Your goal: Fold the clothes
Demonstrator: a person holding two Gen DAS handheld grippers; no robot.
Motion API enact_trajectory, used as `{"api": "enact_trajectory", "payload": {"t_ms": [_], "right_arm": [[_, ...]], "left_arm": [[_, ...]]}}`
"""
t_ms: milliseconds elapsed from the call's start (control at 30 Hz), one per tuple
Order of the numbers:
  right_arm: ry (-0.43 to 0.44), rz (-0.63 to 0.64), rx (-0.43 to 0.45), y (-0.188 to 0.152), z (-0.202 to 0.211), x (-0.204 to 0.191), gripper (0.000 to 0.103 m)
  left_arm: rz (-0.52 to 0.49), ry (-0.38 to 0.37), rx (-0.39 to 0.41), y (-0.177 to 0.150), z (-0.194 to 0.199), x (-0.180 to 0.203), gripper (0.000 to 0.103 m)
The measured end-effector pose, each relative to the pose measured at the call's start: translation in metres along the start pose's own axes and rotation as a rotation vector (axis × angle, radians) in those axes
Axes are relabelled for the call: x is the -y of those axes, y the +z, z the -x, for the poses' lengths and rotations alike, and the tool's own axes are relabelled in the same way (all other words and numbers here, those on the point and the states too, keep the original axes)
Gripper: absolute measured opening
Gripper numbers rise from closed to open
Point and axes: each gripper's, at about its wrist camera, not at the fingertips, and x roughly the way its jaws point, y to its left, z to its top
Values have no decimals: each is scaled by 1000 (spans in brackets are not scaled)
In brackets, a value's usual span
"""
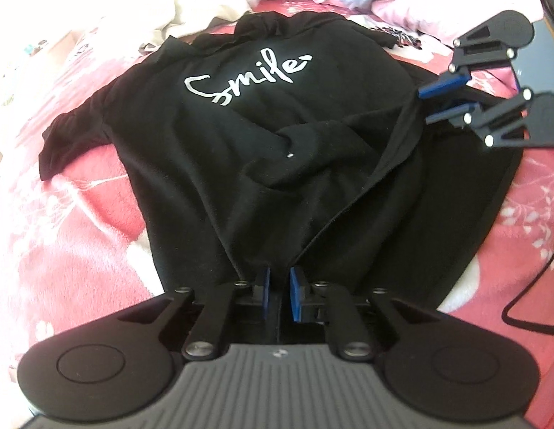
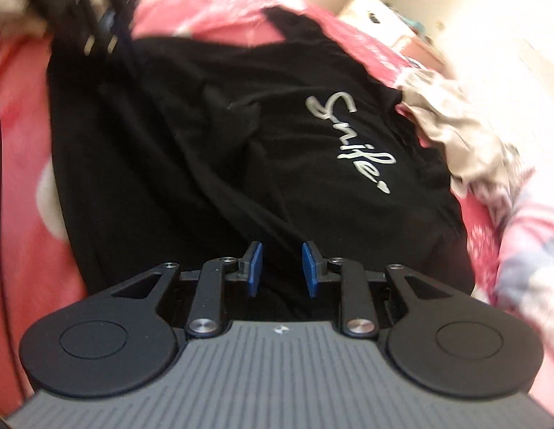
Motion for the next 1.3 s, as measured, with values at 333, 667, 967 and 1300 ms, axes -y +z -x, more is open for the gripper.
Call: {"api": "enact_trajectory", "payload": {"t_ms": [333,667,967,1300], "right_arm": [[14,144,-5,5,-18,-7,5],[155,-248,85,2,34,41,2],[355,-232,-27,-19,55,8,2],[364,-280,-108,-39,46,-3,2]], "left_arm": [[23,-2,-5,1,-8,-4,11],[36,-9,122,-9,37,-10,1],[-172,7,85,-46,59,19,0],[-253,-26,-16,-62,52,28,1]]}}
